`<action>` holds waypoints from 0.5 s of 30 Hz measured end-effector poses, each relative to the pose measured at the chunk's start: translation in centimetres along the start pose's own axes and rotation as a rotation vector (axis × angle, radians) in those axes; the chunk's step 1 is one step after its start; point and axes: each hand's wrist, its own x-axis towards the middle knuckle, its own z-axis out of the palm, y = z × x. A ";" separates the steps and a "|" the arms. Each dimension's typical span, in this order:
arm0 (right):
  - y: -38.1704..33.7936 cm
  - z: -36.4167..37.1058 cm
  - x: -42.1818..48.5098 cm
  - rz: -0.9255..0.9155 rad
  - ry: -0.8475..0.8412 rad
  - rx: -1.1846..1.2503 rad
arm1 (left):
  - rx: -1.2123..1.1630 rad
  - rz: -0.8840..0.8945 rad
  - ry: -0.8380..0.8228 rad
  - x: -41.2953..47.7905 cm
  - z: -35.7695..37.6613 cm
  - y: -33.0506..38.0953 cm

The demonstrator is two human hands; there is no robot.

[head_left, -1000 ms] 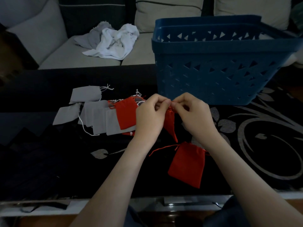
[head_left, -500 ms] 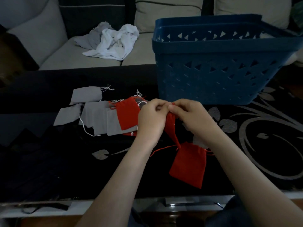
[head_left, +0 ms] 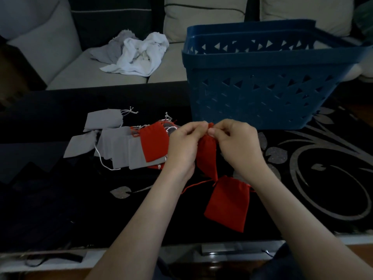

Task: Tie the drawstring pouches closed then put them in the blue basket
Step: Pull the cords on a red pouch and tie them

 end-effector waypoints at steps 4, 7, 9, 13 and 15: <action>-0.1 0.0 0.0 -0.012 -0.007 0.053 | -0.172 -0.051 -0.085 0.3 -0.2 0.5; -0.1 -0.5 0.3 0.101 -0.131 0.247 | -0.236 -0.048 -0.160 0.5 -0.4 0.6; -0.2 -1.0 0.3 0.185 -0.252 0.464 | -0.236 -0.043 -0.213 0.6 -0.6 0.6; -0.2 -1.6 0.4 0.253 -0.396 0.689 | -0.192 -0.015 -0.331 0.8 -1.1 0.7; 0.0 -1.7 0.5 0.263 -0.428 0.715 | -0.119 0.038 -0.377 0.9 -1.5 0.7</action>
